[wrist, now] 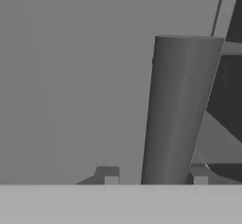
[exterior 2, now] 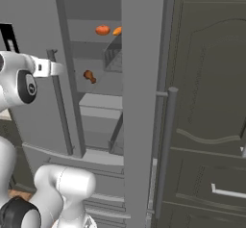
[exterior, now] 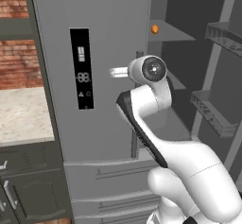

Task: Gather the squash and carrot from the fridge and place them on a tray on the dining counter. Then gather the fish and chicken drumstick from the fridge and place them on the other tray.

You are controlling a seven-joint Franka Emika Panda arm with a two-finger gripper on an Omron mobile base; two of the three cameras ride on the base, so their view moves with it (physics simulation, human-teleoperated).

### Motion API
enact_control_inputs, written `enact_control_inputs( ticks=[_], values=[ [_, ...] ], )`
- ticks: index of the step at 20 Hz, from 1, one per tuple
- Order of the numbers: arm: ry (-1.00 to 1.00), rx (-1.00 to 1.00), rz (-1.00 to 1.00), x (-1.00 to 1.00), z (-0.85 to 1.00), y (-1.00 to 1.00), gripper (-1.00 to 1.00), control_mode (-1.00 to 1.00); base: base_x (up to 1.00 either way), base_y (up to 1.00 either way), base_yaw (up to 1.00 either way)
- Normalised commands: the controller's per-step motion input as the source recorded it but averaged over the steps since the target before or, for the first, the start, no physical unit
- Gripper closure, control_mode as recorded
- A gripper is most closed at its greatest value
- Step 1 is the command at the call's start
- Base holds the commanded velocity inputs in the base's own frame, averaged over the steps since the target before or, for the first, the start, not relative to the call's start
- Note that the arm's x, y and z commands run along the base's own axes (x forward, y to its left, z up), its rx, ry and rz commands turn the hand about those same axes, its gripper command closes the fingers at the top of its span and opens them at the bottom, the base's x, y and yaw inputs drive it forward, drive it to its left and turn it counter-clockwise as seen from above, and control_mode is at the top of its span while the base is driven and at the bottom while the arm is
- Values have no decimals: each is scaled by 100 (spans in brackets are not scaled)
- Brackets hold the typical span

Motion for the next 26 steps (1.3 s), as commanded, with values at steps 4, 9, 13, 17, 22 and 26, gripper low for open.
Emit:
enact_control_inputs(
  ticks=[4, 9, 13, 17, 22, 26],
  values=[
    [1, -5, -2, -32, -5, 68, 100, -100, 0, 0, 0],
    [0, -1, -1, -45, -3, 66, 100, -100, 0, 0, 0],
    [0, 0, 0, -48, -2, 61, 100, -100, 0, 0, 0],
    [0, 0, 5, -60, -8, 68, 100, -100, 0, 0, 0],
    [5, 1, 5, -52, -1, 66, 100, -100, 0, 0, 0],
    [15, 7, 1, -34, -1, 31, 100, -100, 0, 0, 0]
  ],
)
